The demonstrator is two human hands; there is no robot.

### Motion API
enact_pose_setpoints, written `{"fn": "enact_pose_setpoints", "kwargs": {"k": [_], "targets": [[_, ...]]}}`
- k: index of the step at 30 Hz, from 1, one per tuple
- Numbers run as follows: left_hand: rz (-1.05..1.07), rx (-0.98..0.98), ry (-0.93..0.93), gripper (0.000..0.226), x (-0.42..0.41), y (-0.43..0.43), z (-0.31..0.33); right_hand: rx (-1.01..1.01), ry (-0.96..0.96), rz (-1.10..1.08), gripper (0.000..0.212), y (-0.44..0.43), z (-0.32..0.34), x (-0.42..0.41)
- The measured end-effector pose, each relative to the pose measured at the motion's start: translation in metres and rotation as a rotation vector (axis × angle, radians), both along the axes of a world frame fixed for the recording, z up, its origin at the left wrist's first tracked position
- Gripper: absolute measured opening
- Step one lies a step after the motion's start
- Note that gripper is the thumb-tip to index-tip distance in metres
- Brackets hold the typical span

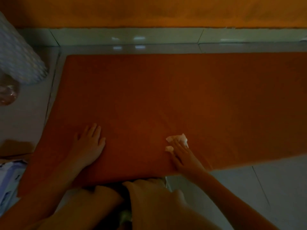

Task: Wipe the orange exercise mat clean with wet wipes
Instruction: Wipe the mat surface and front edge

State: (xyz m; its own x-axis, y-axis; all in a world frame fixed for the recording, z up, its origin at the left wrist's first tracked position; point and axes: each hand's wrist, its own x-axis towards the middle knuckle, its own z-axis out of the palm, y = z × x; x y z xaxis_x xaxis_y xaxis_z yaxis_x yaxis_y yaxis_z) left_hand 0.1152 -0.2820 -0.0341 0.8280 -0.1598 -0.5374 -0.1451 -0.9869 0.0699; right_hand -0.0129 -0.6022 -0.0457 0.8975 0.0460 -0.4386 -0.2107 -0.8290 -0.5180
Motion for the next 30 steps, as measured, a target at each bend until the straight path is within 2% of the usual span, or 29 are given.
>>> {"fn": "enact_pose_setpoints", "kwargs": {"k": [2, 5, 8, 10, 13, 16, 18, 20, 23, 25, 28, 30], "targets": [[-0.001, 0.002, -0.003, 0.060, -0.002, 0.000, -0.001, 0.044, -0.004, 0.084, 0.051, -0.005, 0.016, -0.026], [0.004, 0.005, -0.002, 0.060, -0.003, 0.000, -0.003, -0.097, -0.023, 0.165, 0.060, -0.037, 0.014, -0.036], [0.010, 0.004, -0.015, 0.060, -0.001, -0.001, -0.003, -0.037, -0.061, 0.026, 0.059, -0.037, -0.001, -0.008], [0.012, 0.007, -0.014, 0.059, 0.000, -0.002, -0.002, 0.043, -0.080, -0.081, 0.048, -0.015, -0.001, 0.006], [0.011, 0.025, 0.005, 0.059, 0.000, -0.003, 0.001, 0.107, -0.072, -0.045, 0.044, 0.008, 0.011, -0.016], [0.018, 0.022, 0.014, 0.059, -0.001, -0.004, 0.005, 0.049, -0.093, 0.037, 0.046, -0.009, 0.018, -0.034], [0.014, 0.037, 0.020, 0.059, -0.002, -0.005, 0.007, -0.052, -0.129, 0.050, 0.059, -0.027, 0.011, -0.027], [0.016, 0.049, 0.042, 0.059, 0.000, -0.006, 0.006, -0.084, -0.110, -0.035, 0.052, -0.039, -0.002, -0.007], [0.064, 0.035, 0.035, 0.060, 0.002, -0.012, -0.001, -0.015, -0.067, -0.174, 0.046, -0.026, -0.012, 0.028], [0.129, -0.001, -0.036, 0.059, 0.004, -0.019, -0.003, 0.051, -0.115, -0.127, 0.047, -0.006, -0.005, 0.027], [0.194, -0.033, -0.106, 0.058, 0.008, -0.035, -0.006, 0.128, -0.065, 0.043, 0.048, -0.001, 0.018, -0.006], [0.163, -0.039, -0.122, 0.058, 0.010, -0.043, -0.013, 0.067, 0.004, 0.114, 0.047, -0.018, 0.025, -0.015]]}}
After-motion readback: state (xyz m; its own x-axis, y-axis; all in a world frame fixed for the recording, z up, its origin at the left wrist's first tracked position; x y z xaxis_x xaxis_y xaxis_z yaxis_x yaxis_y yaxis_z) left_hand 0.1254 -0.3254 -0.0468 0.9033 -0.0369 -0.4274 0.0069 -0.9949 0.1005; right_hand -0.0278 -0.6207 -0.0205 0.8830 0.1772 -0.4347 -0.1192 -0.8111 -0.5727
